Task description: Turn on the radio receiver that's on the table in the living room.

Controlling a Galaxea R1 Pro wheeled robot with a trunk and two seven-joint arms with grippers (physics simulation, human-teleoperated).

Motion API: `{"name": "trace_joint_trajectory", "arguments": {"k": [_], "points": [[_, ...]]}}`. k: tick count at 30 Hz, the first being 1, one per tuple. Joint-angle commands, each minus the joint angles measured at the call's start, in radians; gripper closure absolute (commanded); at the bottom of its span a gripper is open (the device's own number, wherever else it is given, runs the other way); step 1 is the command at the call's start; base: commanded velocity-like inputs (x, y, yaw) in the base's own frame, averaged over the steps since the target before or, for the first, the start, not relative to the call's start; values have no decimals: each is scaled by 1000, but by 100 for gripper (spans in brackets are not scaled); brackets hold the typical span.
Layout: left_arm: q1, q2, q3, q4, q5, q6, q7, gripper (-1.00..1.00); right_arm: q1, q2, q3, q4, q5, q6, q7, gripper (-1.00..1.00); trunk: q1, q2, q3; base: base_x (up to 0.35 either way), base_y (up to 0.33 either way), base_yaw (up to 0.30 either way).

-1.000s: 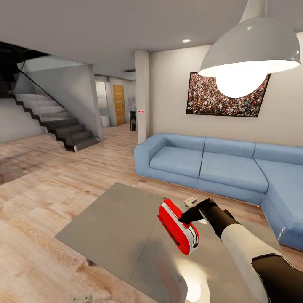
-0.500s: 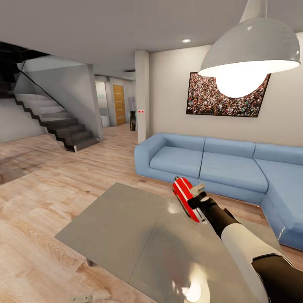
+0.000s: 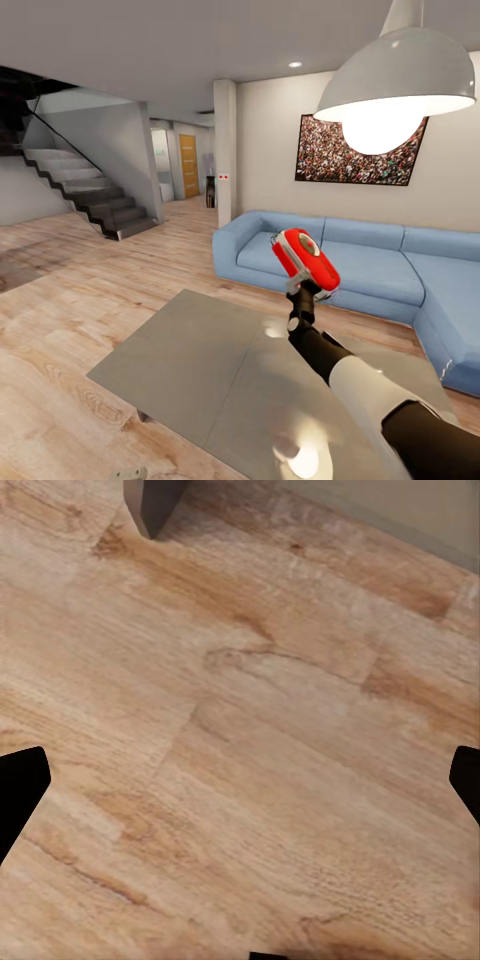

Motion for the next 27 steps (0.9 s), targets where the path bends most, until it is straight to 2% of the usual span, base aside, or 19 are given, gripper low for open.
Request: {"name": "trace_joint_trajectory", "arguments": {"k": [1,5,9,10,12,13,14,15,16,18,20,25,27], "points": [[0,0,0,0,0,0,0,-100,0,0,23,1,-4,-1,-30,100,0,0,0,0,0,0],[0,0,0,0,0,0,0,-100,0,1,123,5,-1,-1,-151,100,0,0,0,0,0,0],[0,0,0,-1,0,0,0,-100,0,1,277,31,-3,0,-311,100,0,0,0,0,0,0],[0,0,0,0,0,0,0,-100,0,1,298,36,-3,0,-337,100,0,0,0,0,0,0],[0,0,0,0,0,0,0,-100,1,1,382,58,-3,1,-450,100,0,0,0,0,0,0],[0,0,0,0,0,0,0,-100,5,1,471,81,-4,8,-560,100,0,0,0,0,0,0],[0,-1,-1,0,0,0,0,-100,13,3,601,103,-4,85,-707,100,0,0,0,0,0,0],[0,-1,-1,-1,0,0,0,-100,21,4,635,106,-3,124,-756,100,0,0,0,0,0,0],[0,-1,-1,-1,0,0,0,-100,25,5,649,107,-2,143,-781,100,0,0,0,0,0,0],[0,-2,-3,-1,0,0,0,-100,42,12,689,110,-2,209,-876,100,0,0,0,0,0,0],[0,-2,-4,-1,0,0,0,-100,52,17,703,110,-1,244,-931,100,0,0,0,0,0,0],[0,-1,-4,0,0,0,0,-100,83,20,754,112,2,327,-941,100,0,0,0,0,0,0],[0,0,-4,-1,0,1,1,-100,94,20,800,112,3,361,-941,100,0,0,0,0,0,0]]}}
